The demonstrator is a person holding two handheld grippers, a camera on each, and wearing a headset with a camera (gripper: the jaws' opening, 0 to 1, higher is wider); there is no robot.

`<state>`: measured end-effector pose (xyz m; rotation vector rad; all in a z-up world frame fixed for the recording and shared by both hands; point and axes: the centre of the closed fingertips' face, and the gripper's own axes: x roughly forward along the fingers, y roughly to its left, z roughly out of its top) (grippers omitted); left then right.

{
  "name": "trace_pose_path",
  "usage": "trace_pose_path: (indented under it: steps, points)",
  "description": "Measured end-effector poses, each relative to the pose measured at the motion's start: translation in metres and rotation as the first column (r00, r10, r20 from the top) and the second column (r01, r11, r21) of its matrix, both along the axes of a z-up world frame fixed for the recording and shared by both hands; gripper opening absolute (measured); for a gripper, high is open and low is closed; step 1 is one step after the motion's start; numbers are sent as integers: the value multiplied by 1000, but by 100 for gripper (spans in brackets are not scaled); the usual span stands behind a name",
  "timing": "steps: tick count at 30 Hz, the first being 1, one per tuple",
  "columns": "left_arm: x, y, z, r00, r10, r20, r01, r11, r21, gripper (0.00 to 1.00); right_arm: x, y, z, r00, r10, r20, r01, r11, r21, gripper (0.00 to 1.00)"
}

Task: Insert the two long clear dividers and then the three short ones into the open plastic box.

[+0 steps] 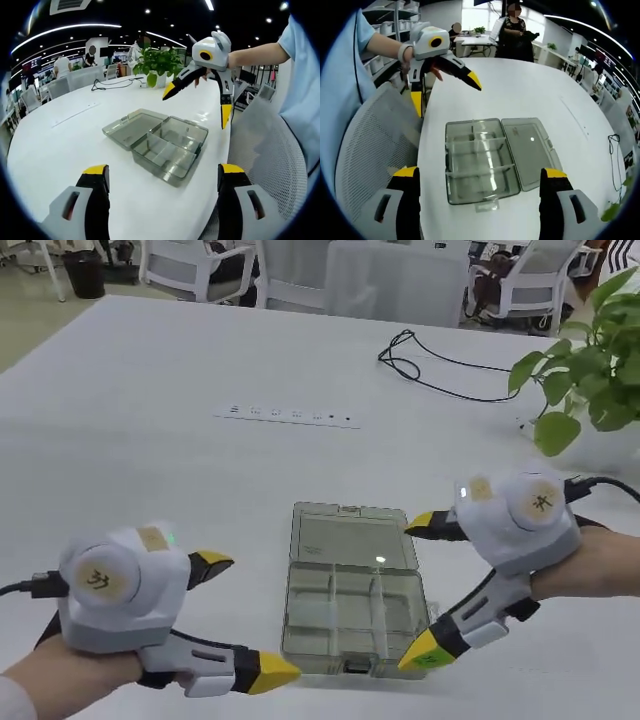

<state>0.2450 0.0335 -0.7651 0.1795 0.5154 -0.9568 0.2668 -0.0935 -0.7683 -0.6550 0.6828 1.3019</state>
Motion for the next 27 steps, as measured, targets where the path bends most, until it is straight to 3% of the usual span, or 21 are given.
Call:
trace_pose_path:
  steps: [15, 27]
  points:
    - [-5, 3, 4, 999, 53, 13, -53, 999, 11, 90, -9, -69, -14, 998, -57, -24, 56, 998, -34, 97]
    - [-7, -2, 3, 998, 64, 10, -64, 998, 16, 90, -13, -126, -38, 993, -100, -55, 92, 988, -123, 92]
